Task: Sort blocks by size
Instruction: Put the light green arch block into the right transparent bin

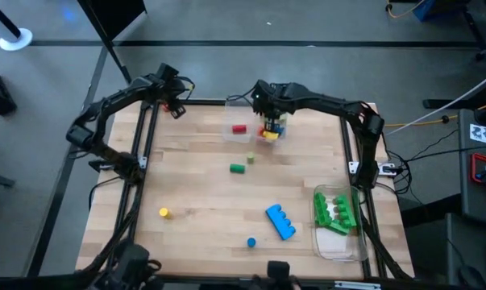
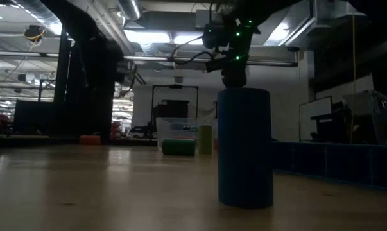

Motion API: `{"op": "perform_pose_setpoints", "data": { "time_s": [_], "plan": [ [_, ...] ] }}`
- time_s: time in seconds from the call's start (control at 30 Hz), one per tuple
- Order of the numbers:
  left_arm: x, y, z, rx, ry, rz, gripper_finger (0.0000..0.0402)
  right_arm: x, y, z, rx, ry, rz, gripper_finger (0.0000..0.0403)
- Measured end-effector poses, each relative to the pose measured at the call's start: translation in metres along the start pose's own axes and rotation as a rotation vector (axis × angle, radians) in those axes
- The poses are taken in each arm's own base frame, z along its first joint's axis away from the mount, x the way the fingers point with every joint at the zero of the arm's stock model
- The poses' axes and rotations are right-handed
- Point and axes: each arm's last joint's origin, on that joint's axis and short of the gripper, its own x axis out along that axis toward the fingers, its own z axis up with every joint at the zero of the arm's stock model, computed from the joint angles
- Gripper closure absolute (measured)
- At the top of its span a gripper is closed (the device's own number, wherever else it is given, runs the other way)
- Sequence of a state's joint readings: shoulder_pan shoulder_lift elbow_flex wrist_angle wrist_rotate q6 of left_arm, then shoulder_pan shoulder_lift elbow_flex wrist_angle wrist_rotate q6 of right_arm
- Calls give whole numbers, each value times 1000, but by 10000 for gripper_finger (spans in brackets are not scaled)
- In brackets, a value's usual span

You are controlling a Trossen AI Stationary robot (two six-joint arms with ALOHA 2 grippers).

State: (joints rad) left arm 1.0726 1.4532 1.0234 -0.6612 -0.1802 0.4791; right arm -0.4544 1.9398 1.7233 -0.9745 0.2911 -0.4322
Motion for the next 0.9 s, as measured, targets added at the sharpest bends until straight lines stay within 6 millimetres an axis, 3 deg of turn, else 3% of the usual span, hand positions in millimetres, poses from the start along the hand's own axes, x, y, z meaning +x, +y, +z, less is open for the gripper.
{"op": "perform_pose_setpoints", "data": {
  "time_s": [0.37,0.9],
  "plan": [
    [59,7,-12,-89,206,-34,263,22,-4,3,17,-8,30,349],
    [80,6,-8,-72,230,29,263,39,-1,6,4,15,31,330]
  ]
}}
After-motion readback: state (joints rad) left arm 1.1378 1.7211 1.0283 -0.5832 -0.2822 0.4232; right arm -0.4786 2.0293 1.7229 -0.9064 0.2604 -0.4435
